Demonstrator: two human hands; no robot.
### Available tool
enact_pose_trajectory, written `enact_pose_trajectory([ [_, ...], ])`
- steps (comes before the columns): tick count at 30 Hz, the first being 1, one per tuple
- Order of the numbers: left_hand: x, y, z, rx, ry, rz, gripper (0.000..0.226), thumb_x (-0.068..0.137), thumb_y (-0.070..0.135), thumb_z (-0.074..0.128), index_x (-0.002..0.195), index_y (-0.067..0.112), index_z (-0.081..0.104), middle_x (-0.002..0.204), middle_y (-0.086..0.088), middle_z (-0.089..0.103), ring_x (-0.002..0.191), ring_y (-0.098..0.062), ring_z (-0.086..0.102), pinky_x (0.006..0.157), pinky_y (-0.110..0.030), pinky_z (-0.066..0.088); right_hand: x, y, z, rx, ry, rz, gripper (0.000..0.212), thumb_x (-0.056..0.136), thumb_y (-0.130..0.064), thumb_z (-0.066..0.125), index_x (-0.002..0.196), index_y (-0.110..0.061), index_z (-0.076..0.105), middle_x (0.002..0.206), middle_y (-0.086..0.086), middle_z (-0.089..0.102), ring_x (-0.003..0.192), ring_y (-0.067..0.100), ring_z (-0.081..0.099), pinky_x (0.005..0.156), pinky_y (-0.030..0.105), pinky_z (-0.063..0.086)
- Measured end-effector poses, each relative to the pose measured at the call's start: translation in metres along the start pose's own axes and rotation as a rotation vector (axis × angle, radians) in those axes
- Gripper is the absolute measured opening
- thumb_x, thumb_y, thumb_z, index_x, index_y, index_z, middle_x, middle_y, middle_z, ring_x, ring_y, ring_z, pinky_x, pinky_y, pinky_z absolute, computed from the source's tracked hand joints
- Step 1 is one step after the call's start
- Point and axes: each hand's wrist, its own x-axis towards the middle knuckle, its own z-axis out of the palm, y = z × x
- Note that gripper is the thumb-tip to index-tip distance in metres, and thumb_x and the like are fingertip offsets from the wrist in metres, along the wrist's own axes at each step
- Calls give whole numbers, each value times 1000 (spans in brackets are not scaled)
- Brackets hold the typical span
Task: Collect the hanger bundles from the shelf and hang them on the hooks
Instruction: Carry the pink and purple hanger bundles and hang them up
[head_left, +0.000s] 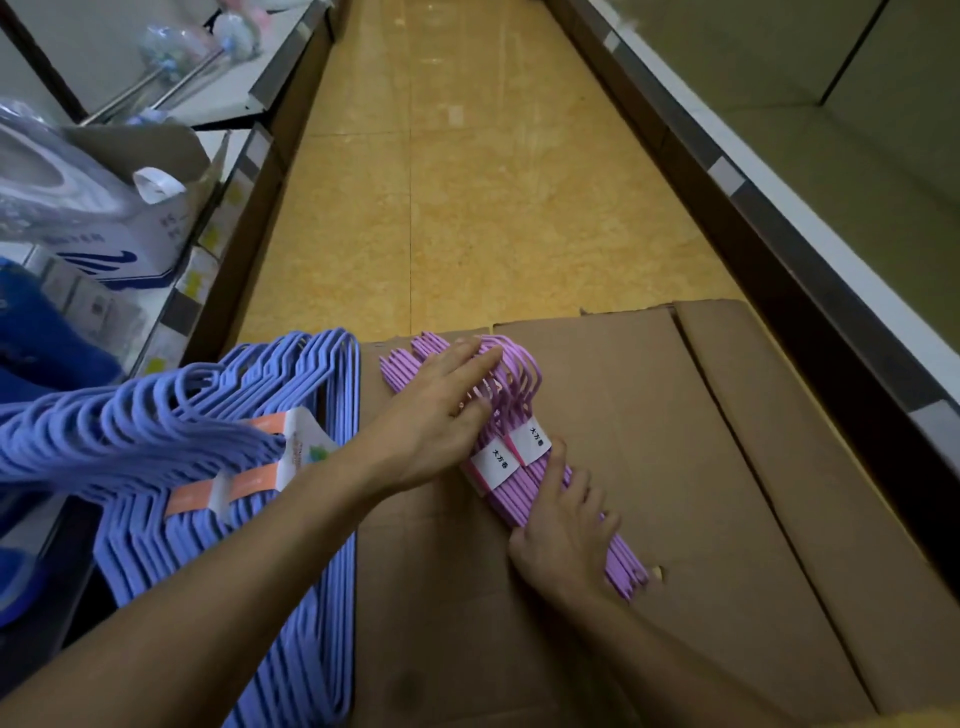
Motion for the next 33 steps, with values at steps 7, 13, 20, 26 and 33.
enact_pose_trajectory([
  [7,-13,-5,-8,-570,472,-195,34,100,12,52,130,27,61,129,8,61,118,3,55,106,-24,43,20,27,-25,388,-16,-91,86,82,-14,54,158,-19,13,148,13,41,130,35,44,103,41,41],
  [13,-15,-10,-8,-771,478,-430,14,99,19,56,100,31,63,103,11,64,108,-11,60,101,-36,47,40,47,-79,624,12,-206,67,87,-21,61,146,-40,35,130,-13,62,116,18,60,96,39,51],
  [20,-2,5,-14,-1448,368,-585,25,91,35,66,109,18,62,108,-9,58,116,-24,55,106,-39,43,34,58,-133,939,-158,-311,73,76,19,50,126,-34,59,81,-11,57,77,6,54,67,22,44],
  [26,3,19,-40,-1707,695,-606,8,93,25,59,88,18,55,78,1,51,89,-18,58,97,-35,46,22,52,-147,937,-322,-398,59,82,12,55,109,-40,61,94,3,57,81,14,54,71,27,49],
  [33,-9,73,-124,-1684,809,-527,22,93,17,49,72,19,46,65,1,42,66,-15,47,78,-29,48,4,14,-239,910,-206,-508,63,88,6,55,78,-56,58,78,-1,53,64,3,48,60,16,43],
])
